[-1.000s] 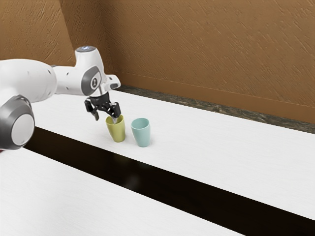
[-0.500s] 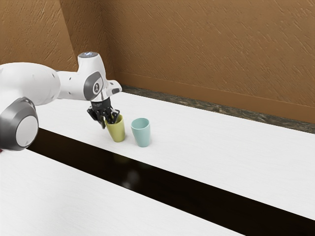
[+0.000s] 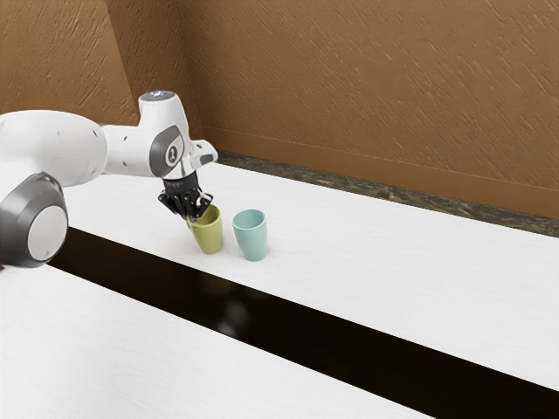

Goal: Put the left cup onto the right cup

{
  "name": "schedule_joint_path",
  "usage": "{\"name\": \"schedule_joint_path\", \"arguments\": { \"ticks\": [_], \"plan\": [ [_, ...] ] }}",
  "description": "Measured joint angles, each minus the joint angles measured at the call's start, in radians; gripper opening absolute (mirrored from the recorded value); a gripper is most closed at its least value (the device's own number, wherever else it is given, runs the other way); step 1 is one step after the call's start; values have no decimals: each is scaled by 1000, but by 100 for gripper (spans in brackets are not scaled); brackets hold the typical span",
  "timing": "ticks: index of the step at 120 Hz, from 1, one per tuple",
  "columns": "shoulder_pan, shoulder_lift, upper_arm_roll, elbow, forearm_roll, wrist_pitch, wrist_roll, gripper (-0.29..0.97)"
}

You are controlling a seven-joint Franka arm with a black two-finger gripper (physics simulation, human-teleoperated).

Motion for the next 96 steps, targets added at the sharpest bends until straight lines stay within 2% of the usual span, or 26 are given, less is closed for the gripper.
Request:
{"name": "schedule_joint_path", "arguments": {
  "ticks": [32,43,51,75,96],
  "plan": [
    [-5,-72,-1,2,14,-13,-13,-10],
    [-13,-144,-5,6,14,-60,-18,-11],
    [-16,-164,-22,63,10,-118,-22,-11],
    [-24,-122,-105,212,-24,-260,-38,-11],
    [-21,-76,-115,234,-52,-302,-51,-11]
  ]
}}
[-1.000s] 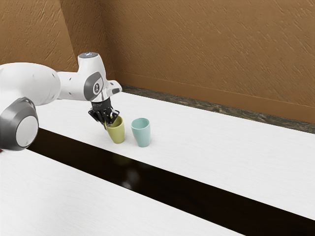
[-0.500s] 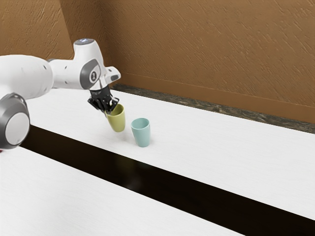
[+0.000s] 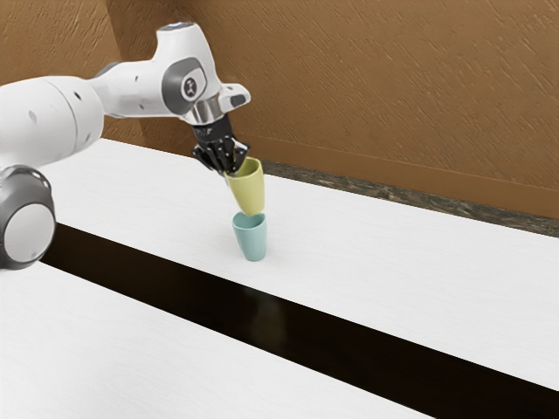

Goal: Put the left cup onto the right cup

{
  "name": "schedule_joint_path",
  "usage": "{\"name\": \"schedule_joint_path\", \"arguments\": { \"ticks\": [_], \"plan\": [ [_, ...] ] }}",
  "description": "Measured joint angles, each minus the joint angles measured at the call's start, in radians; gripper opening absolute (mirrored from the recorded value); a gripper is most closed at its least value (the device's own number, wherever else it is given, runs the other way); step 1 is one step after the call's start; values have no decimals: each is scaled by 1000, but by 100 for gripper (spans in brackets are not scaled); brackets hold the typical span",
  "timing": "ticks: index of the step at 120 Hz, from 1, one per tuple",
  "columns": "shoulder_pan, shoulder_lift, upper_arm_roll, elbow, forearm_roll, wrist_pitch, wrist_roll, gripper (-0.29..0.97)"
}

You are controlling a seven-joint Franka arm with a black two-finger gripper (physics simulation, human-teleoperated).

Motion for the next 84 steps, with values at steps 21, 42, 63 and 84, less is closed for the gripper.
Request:
{"name": "schedule_joint_path", "arguments": {
  "ticks": [21,42,63,84],
  "plan": [
    [11,13,0,2,-7,-15,-12,-11],
    [24,40,0,22,-9,-21,-23,-11],
    [29,52,1,31,-10,-24,-30,-11],
    [38,70,1,47,-10,-27,-36,-11]
  ]
}}
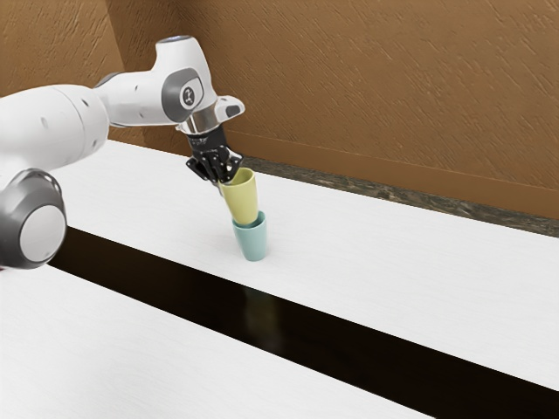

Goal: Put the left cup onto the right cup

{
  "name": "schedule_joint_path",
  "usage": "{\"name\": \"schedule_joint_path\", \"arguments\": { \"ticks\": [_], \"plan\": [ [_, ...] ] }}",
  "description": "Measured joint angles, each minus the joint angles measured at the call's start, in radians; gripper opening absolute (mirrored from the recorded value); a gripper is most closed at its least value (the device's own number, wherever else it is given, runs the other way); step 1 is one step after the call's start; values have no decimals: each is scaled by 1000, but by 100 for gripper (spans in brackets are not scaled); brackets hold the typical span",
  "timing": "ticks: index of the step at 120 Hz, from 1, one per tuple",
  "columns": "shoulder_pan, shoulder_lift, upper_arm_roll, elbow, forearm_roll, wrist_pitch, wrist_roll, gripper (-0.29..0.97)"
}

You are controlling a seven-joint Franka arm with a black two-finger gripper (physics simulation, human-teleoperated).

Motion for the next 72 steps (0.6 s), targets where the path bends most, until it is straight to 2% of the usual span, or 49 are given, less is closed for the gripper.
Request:
{"name": "schedule_joint_path", "arguments": {
  "ticks": [72],
  "plan": [
    [1,40,0,27,-13,0,-15,-11]
  ]
}}
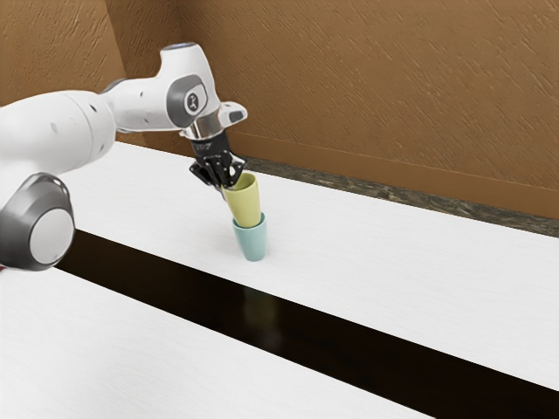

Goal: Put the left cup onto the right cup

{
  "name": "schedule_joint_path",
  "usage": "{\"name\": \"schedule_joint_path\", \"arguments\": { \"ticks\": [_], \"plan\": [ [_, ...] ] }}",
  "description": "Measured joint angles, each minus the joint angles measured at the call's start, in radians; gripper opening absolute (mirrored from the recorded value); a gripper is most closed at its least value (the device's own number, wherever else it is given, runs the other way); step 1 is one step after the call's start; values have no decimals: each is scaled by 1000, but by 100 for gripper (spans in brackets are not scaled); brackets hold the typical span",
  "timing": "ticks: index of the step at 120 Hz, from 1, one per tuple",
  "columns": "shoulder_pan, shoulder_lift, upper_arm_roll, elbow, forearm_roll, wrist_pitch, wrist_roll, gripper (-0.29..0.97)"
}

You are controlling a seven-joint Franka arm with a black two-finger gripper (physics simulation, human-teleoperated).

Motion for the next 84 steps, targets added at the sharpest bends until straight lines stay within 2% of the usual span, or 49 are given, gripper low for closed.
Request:
{"name": "schedule_joint_path", "arguments": {
  "ticks": [6,25,40,61,74,84],
  "plan": [
    [-1,2,0,0,0,0,-1,-9],
    [-2,3,0,0,-4,-1,-6,26],
    [-4,-1,1,0,-5,-3,-10,43],
    [-9,-61,3,39,-3,-36,-14,56],
    [-27,-169,-1,13,4,-84,-12,60],
    [-76,-310,-6,-99,61,-117,5,62]
  ]
}}
